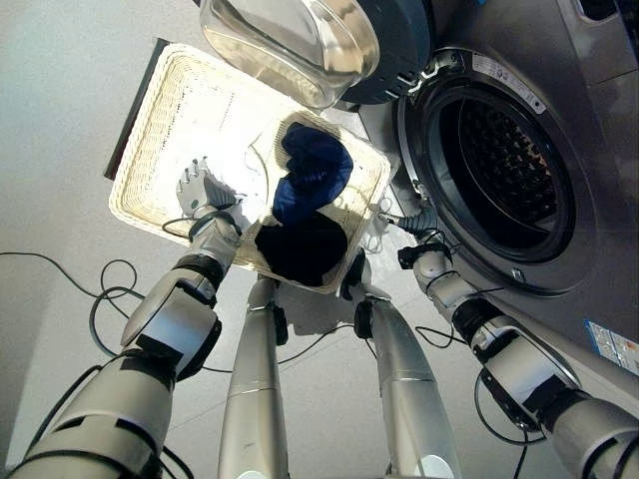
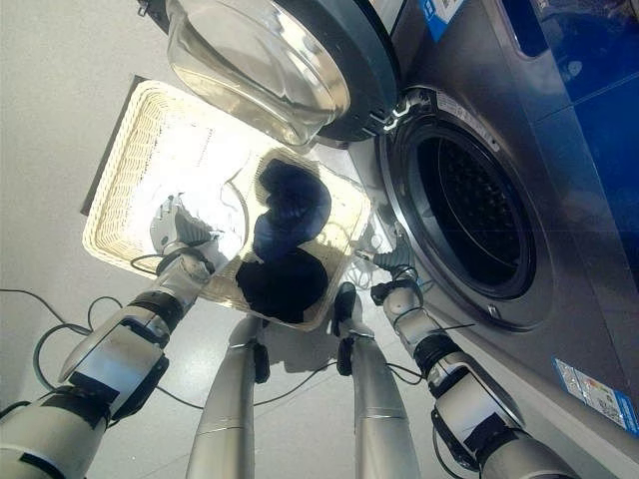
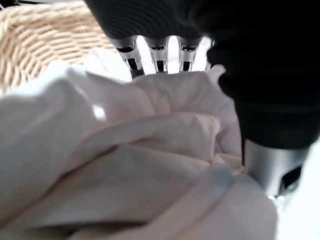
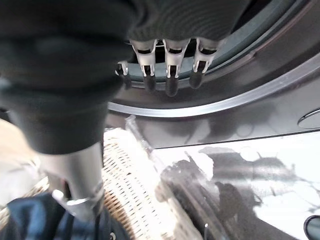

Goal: Put the clothes into the washing machine.

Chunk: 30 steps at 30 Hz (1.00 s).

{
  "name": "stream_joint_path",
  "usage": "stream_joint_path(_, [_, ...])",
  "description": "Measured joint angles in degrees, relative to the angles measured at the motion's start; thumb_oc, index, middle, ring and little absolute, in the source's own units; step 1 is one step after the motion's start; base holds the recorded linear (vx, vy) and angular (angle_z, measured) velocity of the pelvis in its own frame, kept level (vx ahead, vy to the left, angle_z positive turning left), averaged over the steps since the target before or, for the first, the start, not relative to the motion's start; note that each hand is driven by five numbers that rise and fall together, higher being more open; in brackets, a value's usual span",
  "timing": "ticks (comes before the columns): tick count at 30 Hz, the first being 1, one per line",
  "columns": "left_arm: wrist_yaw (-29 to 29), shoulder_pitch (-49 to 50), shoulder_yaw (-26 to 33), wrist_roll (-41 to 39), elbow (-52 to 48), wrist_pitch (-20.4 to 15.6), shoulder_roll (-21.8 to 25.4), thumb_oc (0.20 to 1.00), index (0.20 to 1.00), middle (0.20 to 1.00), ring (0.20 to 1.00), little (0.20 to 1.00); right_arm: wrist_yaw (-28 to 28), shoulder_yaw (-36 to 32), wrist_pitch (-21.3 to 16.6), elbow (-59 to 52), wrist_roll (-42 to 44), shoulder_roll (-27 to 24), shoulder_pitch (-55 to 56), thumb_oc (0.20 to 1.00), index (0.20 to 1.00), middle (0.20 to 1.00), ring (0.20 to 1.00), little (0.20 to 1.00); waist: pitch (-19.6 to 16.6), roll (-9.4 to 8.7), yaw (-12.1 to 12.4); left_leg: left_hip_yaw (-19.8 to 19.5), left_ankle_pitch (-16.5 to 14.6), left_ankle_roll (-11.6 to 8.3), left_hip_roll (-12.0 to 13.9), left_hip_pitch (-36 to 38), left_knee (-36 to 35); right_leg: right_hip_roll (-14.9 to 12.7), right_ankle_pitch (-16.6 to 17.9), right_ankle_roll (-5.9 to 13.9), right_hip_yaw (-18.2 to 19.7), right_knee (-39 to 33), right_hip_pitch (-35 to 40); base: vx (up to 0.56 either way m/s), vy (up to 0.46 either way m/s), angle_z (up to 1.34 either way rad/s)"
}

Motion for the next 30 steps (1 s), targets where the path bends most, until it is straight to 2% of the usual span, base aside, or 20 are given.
stream_joint_path(5, [-2.81, -1.67, -0.79, -0.44, 0.64, 1.41, 0.31, 1.000, 1.000, 1.000, 1.000, 1.000, -0.04, 0.03, 0.00, -0.52, 0.01, -0.53, -0.45, 1.000, 1.000, 1.000, 1.000, 1.000, -0.01, -0.02, -0.08, 0.25, -0.14, -0.19, 0.39, -0.09, -0.04, 0.35, 0.01, -0.02, 0.22, -0.14, -0.21, 0.01, 0.010, -0.04])
stream_joint_path(7, [-4.41, -3.40, -2.97, -0.50, 1.15, 4.32, 1.26, 1.000, 1.000, 1.000, 1.000, 1.000, -0.08, 0.05, 0.02, -2.24, 0.02, -1.54, -0.95, 1.000, 1.000, 1.000, 1.000, 1.000, -0.26, -0.45, -0.07, 0.95, -0.26, -0.34, 0.74, -1.13, -0.10, 0.68, 0.07, 0.38, 0.88, -0.68, -1.60, 0.00, 0.024, -0.13])
stream_joint_path(10, [-6.13, -6.42, -3.27, -0.35, 1.75, 7.02, 2.23, 1.000, 1.000, 1.000, 1.000, 1.000, -0.14, 0.05, 0.06, -2.39, 0.38, -2.91, -2.43, 1.000, 1.000, 1.000, 1.000, 1.000, -0.26, -0.45, -0.19, 1.43, -0.13, -0.22, 1.12, -2.67, -0.20, 1.14, 1.00, 0.39, 1.31, -0.99, -3.17, 0.01, 0.015, -0.12])
stream_joint_path(11, [-6.57, -7.25, -4.33, -0.37, 1.83, 8.23, 2.48, 0.241, 0.241, 0.241, 0.241, 0.241, -0.15, 0.06, 0.21, -2.84, 0.65, -3.48, -2.46, 1.000, 1.000, 1.000, 1.000, 1.000, -0.26, -0.46, -0.26, 1.44, -0.13, -0.22, 1.17, -2.97, -0.06, 1.24, 1.01, 0.38, 1.34, -0.92, -3.48, 0.01, 0.018, -0.07])
stream_joint_path(12, [-6.62, -7.43, -5.33, -0.38, 1.86, 8.70, 2.61, 0.200, 0.200, 0.200, 0.200, 0.200, -0.18, 0.07, 0.36, -3.32, 0.71, -3.85, -2.32, 1.000, 1.000, 1.000, 1.000, 1.000, -0.26, -0.46, -0.26, 1.43, -0.12, -0.22, 1.18, -3.05, -0.04, 1.27, 1.02, 0.37, 1.33, -0.91, -3.56, 0.00, 0.000, 0.00])
stream_joint_path(16, [-6.62, -8.21, -5.45, -0.03, 1.76, 8.50, 3.76, 0.200, 0.200, 0.200, 0.200, 0.200, -0.68, 0.06, 0.37, -3.35, 0.96, -4.12, -2.13, 1.000, 1.000, 1.000, 1.000, 1.000, -0.26, -0.46, -0.28, 1.41, -0.07, -0.33, 1.31, -3.10, -0.14, 1.33, 0.99, 0.40, 1.31, -1.20, -3.69, 0.00, 0.000, 0.00])
stream_joint_path(21, [-8.06, -9.65, -5.41, -0.07, 1.87, 6.58, 7.01, 0.200, 0.200, 0.200, 0.200, 0.200, -0.75, 0.07, 0.32, -3.42, 1.75, -4.07, -2.01, 1.000, 1.000, 1.000, 1.000, 1.000, -0.28, -0.49, -0.81, 1.50, 0.19, -0.05, 1.15, -3.20, -0.58, 1.24, 1.73, 0.01, 1.22, -1.76, -3.55, 0.00, 0.000, 0.00])
stream_joint_path(27, [-9.44, -10.03, -5.31, -0.55, 3.83, 5.35, 7.07, 0.200, 0.200, 0.200, 0.200, 0.200, -1.24, 0.08, 0.18, -4.15, 1.79, -3.66, -2.45, 1.000, 1.000, 1.000, 1.000, 1.000, -0.28, -0.50, -1.73, 1.70, 0.29, 0.14, 0.67, -2.61, -0.22, 0.48, 1.77, 0.01, 0.89, -1.41, -2.86, 0.00, 0.000, 0.00])
stream_joint_path(30, [-10.93, -8.51, -5.22, -2.20, 3.89, 3.60, 6.29, 0.200, 0.200, 0.200, 0.200, 0.200, -1.24, 0.08, 0.16, -4.12, 1.79, -3.25, -2.18, 1.000, 1.000, 1.000, 1.000, 1.000, -0.28, -0.51, -1.75, 1.73, 0.40, 0.28, 0.56, -0.87, -0.32, 0.32, 1.75, 0.02, 0.82, -1.27, -1.20, 0.00, 0.000, 0.00])
